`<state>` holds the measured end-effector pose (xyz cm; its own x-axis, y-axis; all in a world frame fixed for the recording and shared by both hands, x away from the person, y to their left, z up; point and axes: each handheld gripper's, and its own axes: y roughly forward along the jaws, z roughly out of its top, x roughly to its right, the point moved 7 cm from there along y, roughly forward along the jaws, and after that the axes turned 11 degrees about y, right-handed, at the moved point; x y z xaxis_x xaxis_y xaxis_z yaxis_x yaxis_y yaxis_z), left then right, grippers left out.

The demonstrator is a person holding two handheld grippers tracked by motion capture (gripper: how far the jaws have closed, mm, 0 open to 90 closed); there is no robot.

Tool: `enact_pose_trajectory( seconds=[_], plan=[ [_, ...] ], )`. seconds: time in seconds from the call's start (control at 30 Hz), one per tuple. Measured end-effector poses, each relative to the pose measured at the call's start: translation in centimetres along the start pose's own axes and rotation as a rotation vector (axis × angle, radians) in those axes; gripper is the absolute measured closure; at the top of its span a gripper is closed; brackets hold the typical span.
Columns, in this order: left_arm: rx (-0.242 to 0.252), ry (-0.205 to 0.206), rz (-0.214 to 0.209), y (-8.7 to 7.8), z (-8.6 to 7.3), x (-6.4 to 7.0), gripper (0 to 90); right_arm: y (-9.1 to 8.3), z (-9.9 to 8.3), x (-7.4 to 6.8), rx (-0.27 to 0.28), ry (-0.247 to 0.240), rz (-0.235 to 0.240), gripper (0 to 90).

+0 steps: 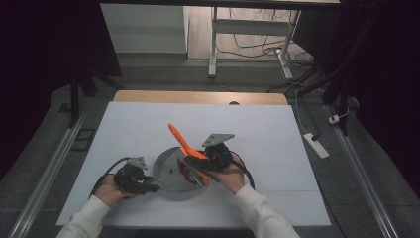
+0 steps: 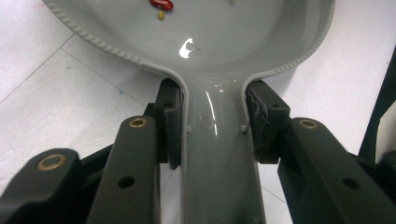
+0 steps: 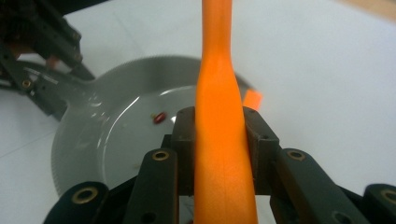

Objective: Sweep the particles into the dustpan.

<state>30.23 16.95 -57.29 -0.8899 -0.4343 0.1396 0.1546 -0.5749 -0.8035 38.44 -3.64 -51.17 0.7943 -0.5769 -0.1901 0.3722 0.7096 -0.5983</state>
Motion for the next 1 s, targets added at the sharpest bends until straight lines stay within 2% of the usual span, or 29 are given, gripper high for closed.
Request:
enact_pose_trajectory(
  seconds=[0.17, 0.27, 0.53, 0.7, 1.0],
  plan=[
    [0.001, -0.001, -0.002, 0.0, 0.0, 0.0, 61.4, -1.5, 0.1, 2.3, 0.02, 0.033, -0.075, 69.8],
    [0.001, 0.001, 0.001, 0.0, 0.0, 0.0, 61.4, -2.1, -0.2, 3.4, 0.021, 0.059, -0.096, 69.8],
    [-0.001, 0.005, -0.005, -0.1, -0.1, 0.1, 61.5, -2.5, -1.7, 5.2, -0.024, 0.044, -0.192, 69.8],
    [-0.008, 0.01, -0.005, -0.2, -0.2, 0.5, 61.4, -2.1, -3.5, 5.3, -0.068, 0.055, -0.193, 69.8],
    [-0.008, 0.006, 0.001, -0.1, -0.2, 0.9, 61.5, -2.2, -4.3, 3.8, -0.056, 0.066, -0.155, 69.6]
  ],
)
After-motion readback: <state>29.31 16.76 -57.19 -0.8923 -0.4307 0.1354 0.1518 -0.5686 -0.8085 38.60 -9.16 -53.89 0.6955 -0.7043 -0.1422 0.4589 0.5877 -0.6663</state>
